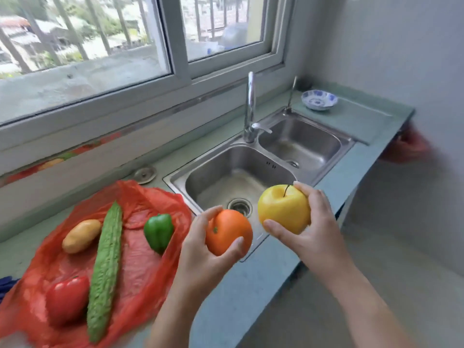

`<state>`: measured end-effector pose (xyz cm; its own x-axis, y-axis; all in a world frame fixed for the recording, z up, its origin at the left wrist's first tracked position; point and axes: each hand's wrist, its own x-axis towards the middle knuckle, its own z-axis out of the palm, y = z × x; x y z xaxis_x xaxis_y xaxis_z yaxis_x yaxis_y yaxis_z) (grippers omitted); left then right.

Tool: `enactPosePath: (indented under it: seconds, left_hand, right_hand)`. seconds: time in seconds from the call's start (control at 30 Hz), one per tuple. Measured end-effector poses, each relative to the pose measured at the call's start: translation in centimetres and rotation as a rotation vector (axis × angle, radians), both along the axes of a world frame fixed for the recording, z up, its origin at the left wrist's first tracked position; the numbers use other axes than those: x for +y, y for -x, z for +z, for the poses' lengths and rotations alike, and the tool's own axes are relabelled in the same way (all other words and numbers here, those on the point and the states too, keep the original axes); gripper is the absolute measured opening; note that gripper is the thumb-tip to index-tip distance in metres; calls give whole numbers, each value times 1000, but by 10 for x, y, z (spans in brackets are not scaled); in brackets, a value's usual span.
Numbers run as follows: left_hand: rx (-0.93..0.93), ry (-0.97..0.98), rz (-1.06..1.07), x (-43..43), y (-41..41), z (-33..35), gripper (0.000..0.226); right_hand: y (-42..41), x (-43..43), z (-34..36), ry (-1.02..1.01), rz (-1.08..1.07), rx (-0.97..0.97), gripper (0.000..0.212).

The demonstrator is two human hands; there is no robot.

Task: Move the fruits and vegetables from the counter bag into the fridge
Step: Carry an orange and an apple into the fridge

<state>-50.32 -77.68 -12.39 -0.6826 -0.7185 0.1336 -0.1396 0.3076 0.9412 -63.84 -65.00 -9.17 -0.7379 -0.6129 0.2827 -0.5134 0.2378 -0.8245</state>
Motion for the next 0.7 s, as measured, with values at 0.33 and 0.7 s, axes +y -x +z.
enactPosePath:
  seconds: [0.33, 0.7]
  left_hand:
    - [98, 26, -277, 191, 160, 26, 56]
    - [139, 73, -898, 436, 303, 49, 57]
  right_hand:
    - [106, 228, 20, 43, -366, 149, 79]
    - [142, 501, 30, 57, -967, 215, 80]
